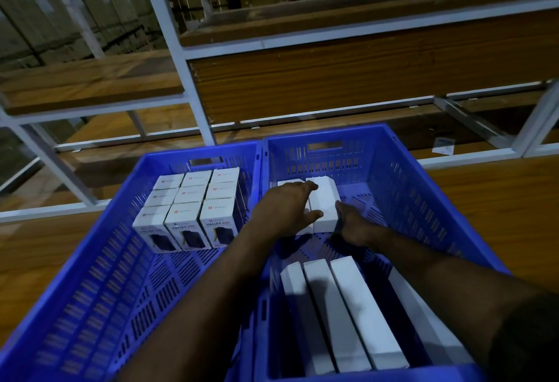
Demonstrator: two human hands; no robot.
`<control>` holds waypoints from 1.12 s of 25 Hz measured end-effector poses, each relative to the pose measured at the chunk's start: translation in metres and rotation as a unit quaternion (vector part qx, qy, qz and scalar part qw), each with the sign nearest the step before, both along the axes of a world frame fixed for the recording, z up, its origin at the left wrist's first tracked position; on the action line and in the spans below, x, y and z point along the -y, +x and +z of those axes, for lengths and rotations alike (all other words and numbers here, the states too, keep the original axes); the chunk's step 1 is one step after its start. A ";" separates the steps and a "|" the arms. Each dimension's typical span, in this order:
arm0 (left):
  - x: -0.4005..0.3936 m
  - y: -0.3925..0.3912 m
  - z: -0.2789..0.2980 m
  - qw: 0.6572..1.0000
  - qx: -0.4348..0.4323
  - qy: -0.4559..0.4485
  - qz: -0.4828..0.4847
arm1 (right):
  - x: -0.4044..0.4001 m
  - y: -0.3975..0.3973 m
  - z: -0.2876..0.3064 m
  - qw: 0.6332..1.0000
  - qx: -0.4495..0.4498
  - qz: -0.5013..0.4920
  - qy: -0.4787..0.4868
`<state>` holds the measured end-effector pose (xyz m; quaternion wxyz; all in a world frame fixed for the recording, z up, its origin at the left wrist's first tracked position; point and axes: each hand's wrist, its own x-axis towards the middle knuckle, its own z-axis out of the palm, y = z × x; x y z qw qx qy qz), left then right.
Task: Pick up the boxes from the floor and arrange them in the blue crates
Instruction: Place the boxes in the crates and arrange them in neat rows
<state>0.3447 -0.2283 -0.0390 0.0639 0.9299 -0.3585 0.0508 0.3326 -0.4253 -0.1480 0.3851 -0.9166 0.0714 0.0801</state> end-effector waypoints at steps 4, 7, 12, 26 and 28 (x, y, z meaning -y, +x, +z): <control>-0.001 0.000 -0.002 1.000 0.004 -0.005 -0.003 | 0.004 0.002 0.014 0.991 -0.034 -0.005 -0.131; -0.003 0.000 0.001 0.999 -0.020 -0.034 -0.004 | -0.002 -0.015 0.070 0.985 -0.045 0.009 -0.164; -0.001 -0.006 0.001 1.000 -0.021 0.021 -0.010 | -0.025 -0.068 0.121 0.962 -0.144 0.168 -0.158; 0.001 -0.031 0.003 0.997 -0.069 -0.017 0.008 | -0.003 -0.084 0.114 0.976 -0.184 0.051 -0.103; 0.003 -0.033 0.004 0.992 -0.091 -0.085 0.032 | 0.009 -0.078 0.122 0.993 -0.116 -0.015 -0.032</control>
